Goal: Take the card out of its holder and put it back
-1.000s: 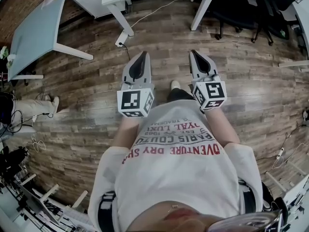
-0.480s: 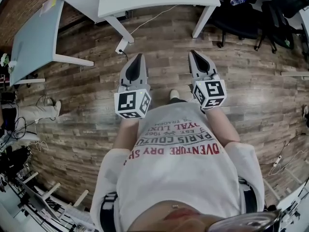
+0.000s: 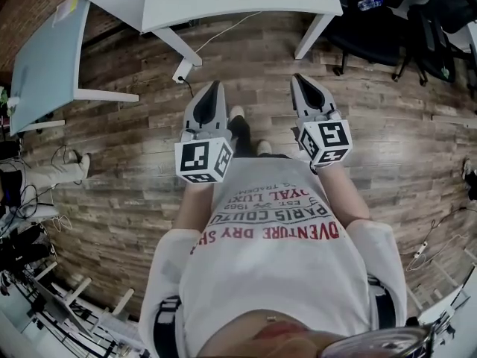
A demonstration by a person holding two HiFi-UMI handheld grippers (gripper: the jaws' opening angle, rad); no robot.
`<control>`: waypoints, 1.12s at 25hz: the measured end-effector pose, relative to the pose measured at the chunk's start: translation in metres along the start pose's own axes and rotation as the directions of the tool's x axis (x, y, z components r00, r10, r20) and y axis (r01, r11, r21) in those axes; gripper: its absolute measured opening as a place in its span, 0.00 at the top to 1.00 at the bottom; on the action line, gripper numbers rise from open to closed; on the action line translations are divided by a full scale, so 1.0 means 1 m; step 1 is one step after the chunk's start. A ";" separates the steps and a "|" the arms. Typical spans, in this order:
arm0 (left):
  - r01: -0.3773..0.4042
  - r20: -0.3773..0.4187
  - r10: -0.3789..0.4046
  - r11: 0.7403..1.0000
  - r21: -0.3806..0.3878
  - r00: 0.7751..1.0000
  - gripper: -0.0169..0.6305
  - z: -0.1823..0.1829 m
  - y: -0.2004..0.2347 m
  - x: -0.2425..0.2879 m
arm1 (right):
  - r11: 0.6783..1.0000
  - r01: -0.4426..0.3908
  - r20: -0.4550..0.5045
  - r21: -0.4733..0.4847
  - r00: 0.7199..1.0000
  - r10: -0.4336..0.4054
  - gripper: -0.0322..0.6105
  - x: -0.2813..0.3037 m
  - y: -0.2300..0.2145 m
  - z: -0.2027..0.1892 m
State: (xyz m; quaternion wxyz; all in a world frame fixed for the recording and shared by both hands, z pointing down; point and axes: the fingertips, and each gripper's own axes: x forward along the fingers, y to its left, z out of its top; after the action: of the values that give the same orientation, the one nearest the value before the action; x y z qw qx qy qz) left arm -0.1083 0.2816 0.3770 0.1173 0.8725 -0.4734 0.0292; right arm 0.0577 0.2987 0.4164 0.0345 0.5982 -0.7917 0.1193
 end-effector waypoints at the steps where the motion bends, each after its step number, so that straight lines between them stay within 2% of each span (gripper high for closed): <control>1: 0.003 -0.002 -0.003 1.000 0.001 1.000 0.94 0.000 0.003 0.008 | 1.000 0.003 -0.001 0.004 1.000 -0.003 0.91 0.006 -0.003 0.000; 10: 0.067 0.008 -0.067 0.998 0.020 0.998 0.94 0.026 0.041 0.104 | 0.999 0.047 0.015 0.023 0.999 -0.047 0.91 0.088 -0.037 0.022; 20: 0.138 0.031 -0.140 0.989 0.060 0.990 0.94 0.079 0.110 0.224 | 0.989 0.146 -0.007 0.030 0.989 -0.146 0.91 0.212 -0.081 0.059; 28: 0.165 0.032 -0.168 0.983 0.080 0.985 0.94 0.100 0.169 0.292 | 0.985 0.168 -0.002 0.024 0.986 -0.168 0.91 0.301 -0.089 0.081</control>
State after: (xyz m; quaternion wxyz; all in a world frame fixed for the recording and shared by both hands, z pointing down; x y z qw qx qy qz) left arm -0.0947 -0.0697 0.3574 0.0765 0.9133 -0.3995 0.0205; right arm 0.0648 -0.0255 0.4101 0.0369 0.6632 -0.7369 0.1255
